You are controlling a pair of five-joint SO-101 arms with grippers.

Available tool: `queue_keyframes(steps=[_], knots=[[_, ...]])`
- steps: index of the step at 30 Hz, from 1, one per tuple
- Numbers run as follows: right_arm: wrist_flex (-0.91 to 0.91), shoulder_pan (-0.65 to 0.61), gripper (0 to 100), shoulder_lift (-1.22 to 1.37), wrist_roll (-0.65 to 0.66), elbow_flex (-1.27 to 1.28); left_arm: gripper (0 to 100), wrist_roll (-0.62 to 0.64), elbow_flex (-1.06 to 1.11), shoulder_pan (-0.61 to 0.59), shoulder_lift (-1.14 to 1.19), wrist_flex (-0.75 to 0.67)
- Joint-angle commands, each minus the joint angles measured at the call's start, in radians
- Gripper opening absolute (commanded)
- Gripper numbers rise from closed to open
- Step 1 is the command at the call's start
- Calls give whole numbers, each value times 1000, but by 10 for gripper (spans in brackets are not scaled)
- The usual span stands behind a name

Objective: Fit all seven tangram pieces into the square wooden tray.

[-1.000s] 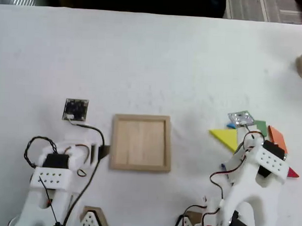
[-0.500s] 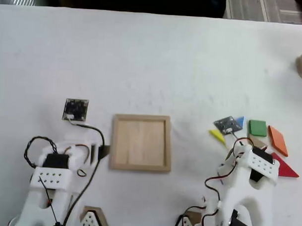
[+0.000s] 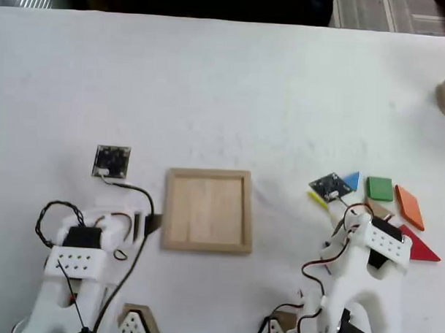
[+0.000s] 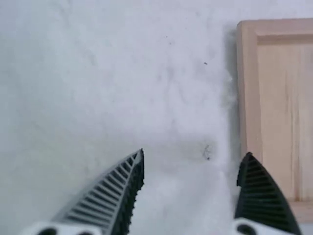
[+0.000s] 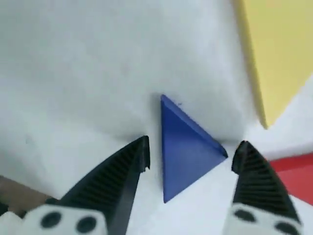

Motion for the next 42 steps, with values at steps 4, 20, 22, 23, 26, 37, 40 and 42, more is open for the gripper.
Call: queue_keyframes(steps=[4,20,22,23,26,37,40,42], knots=[[-5,-1,157,-4,9,-3,303,-9,-49,-7,4,-17],[1,82,151,-13,8,-9,302,-9,-49,-7,4,-17],[2,81,151,-13,5,-9,302,-9,-49,-7,4,-17],[2,79,151,-13,5,-9,302,-8,-49,-7,4,-17],[5,76,151,-15,5,-14,302,-6,-49,-7,4,-18],[309,79,151,-15,-12,-226,302,-6,-49,-8,4,-20],[326,73,151,-15,-81,-258,302,-6,-49,-8,4,-20],[340,31,151,-15,-130,-285,302,-6,-49,-8,4,-20]])
